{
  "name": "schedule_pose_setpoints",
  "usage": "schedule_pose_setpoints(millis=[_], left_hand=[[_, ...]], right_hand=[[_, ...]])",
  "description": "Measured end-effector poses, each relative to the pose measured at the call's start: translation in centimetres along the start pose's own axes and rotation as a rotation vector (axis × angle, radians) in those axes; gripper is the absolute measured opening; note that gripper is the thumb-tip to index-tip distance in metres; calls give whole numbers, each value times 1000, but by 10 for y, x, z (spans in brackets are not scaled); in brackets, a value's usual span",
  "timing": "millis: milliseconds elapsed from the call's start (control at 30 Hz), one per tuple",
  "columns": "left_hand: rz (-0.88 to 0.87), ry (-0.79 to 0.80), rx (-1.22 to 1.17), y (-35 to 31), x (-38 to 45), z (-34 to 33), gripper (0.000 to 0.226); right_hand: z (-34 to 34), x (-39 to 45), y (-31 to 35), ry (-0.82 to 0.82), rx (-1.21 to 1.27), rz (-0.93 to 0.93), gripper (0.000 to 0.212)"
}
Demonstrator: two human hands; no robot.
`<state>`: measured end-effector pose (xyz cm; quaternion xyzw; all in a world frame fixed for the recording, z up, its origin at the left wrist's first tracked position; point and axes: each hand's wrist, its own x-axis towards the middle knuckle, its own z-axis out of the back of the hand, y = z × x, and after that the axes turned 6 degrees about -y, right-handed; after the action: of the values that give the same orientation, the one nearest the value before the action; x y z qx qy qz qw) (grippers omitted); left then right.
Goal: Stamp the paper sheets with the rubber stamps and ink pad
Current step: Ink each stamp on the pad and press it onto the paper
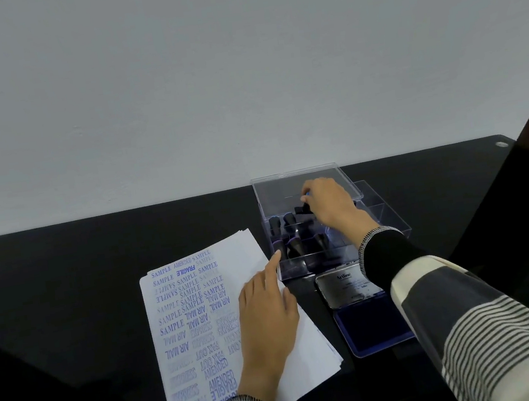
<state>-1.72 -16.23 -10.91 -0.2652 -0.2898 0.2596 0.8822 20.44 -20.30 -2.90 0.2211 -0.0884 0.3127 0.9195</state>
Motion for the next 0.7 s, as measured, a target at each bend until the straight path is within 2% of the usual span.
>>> schedule_pose_setpoints(millis=[167,300,533,700], left_hand=[[-5,-1,4,0,0,0,61],[2,-2,2,0,0,0,60],[-9,0,5,0,0,1,60],[-8,0,3,-1,0,1,59]], right_hand=[[4,1,-1,50,11,77,26],[1,3,-3,108,-14,108,23],[5,-3,6,29,-77,228,20],[6,1,8,65,-139,262,28]])
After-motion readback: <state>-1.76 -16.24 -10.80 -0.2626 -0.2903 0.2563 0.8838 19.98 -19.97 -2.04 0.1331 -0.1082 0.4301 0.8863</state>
